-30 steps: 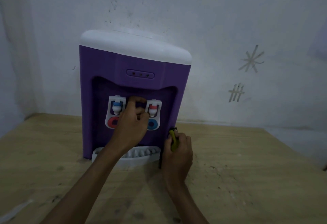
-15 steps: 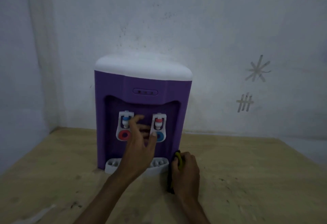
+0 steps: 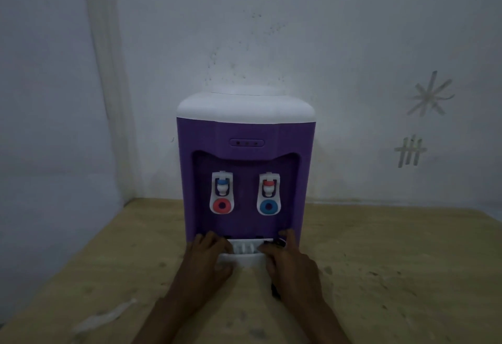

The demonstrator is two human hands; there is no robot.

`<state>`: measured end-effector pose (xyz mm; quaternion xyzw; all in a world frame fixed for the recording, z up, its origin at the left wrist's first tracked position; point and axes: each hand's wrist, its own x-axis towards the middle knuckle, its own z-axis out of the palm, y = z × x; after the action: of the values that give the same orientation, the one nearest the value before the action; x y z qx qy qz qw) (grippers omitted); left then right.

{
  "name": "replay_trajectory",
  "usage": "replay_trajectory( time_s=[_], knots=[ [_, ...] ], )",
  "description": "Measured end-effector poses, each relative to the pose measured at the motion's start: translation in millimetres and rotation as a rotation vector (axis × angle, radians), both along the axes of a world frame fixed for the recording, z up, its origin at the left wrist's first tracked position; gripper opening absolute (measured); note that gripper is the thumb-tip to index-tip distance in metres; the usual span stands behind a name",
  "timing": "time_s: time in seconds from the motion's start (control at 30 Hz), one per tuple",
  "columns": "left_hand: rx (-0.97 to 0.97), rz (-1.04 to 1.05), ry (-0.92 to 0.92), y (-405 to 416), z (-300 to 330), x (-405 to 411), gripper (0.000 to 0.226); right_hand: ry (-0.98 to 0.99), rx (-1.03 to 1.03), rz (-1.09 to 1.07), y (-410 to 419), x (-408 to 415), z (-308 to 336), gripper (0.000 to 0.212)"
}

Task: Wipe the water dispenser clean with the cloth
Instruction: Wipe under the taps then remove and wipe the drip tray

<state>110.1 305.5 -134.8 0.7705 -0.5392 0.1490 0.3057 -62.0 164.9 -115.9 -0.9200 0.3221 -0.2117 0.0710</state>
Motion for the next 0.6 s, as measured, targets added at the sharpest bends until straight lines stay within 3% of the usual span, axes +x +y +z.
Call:
replay_trajectory(
  time_s=[0.23,0.6],
  knots=[
    [-0.003,-0.025,0.041,-2.5,-0.5,5.5,0.014,-0.062,-0.078,0.007,-1.5,12.5,-10.9,0.016],
    [0.072,-0.041,0.116,43.4,12.7,-1.5,0.017,-0.028,-0.131,0.1,29.5,2.7,-2.5,0.009]
  ],
)
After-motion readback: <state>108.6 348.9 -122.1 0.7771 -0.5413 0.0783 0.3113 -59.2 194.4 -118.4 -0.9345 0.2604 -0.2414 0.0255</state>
